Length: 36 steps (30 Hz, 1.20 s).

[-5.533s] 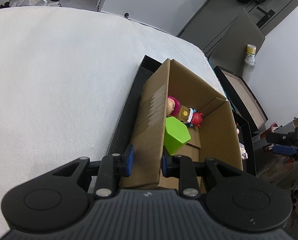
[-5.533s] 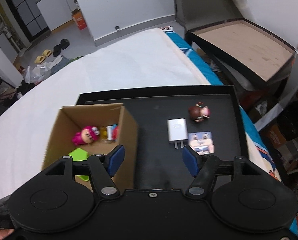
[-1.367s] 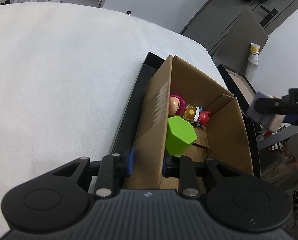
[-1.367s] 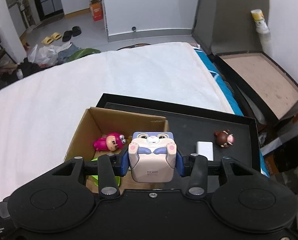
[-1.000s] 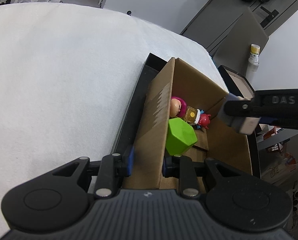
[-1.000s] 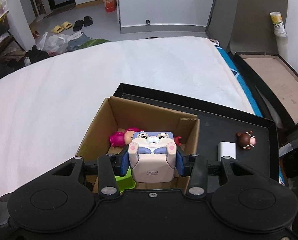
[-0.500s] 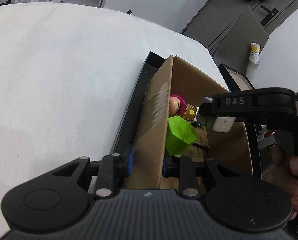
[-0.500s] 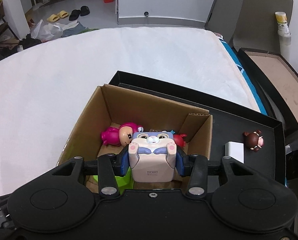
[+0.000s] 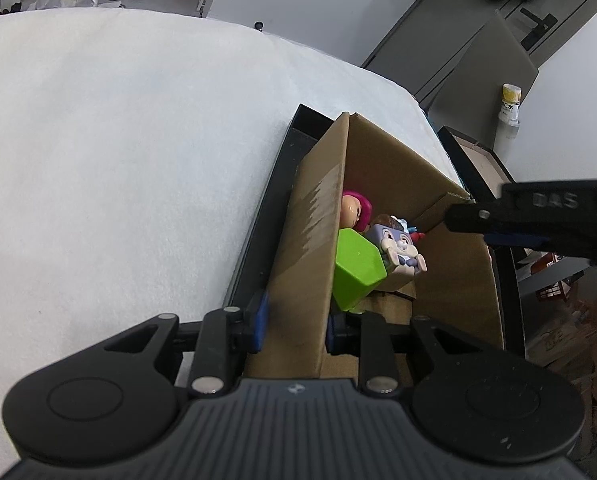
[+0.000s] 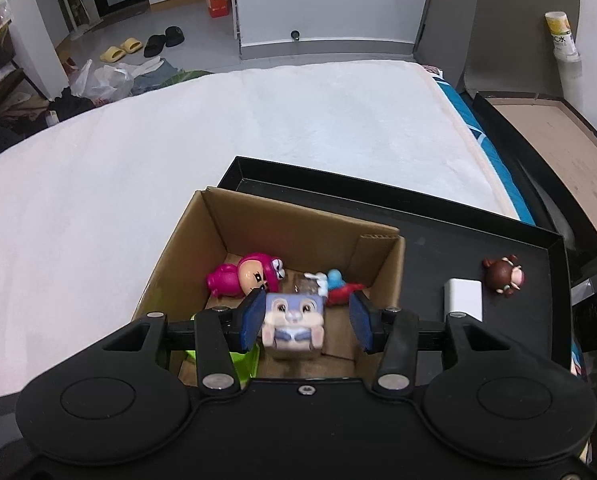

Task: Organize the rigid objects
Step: 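Lower the bunny cube into the box and open the right gripper, then move the right gripper to the white charger plug and grasp it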

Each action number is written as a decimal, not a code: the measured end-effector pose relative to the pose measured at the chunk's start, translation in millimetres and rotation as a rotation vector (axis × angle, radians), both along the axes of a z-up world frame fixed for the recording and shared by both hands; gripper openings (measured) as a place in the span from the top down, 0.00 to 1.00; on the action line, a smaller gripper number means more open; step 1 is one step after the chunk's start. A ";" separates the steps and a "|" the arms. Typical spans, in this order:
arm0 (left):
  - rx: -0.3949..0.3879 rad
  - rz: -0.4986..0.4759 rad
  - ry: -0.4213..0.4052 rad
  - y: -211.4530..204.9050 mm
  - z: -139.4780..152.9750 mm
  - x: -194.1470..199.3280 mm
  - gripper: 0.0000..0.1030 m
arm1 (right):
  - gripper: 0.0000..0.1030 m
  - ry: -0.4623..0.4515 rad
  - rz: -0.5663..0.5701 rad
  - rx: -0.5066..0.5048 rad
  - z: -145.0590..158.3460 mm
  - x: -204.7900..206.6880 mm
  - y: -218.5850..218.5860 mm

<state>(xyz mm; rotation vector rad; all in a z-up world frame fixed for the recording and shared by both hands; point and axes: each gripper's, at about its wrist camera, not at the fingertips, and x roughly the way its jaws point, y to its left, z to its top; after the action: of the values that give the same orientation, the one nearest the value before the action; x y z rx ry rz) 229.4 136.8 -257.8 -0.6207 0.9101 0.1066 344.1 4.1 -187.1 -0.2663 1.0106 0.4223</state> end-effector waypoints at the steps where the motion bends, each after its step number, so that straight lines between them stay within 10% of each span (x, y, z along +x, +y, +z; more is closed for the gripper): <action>1: 0.001 0.000 0.000 -0.1 0.1 -0.1 0.75 | 0.51 0.001 -0.001 0.004 2.2 -1.1 -3.1; 36: 0.097 0.026 0.034 -16.3 5.4 4.0 0.77 | 0.16 -0.042 -0.072 0.151 -0.2 8.7 -145.7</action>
<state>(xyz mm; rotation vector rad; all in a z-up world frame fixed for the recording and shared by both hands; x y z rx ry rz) 233.4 120.5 -252.5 -0.5419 0.9240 0.1842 352.8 -141.6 -187.3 -0.1026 0.9387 0.4239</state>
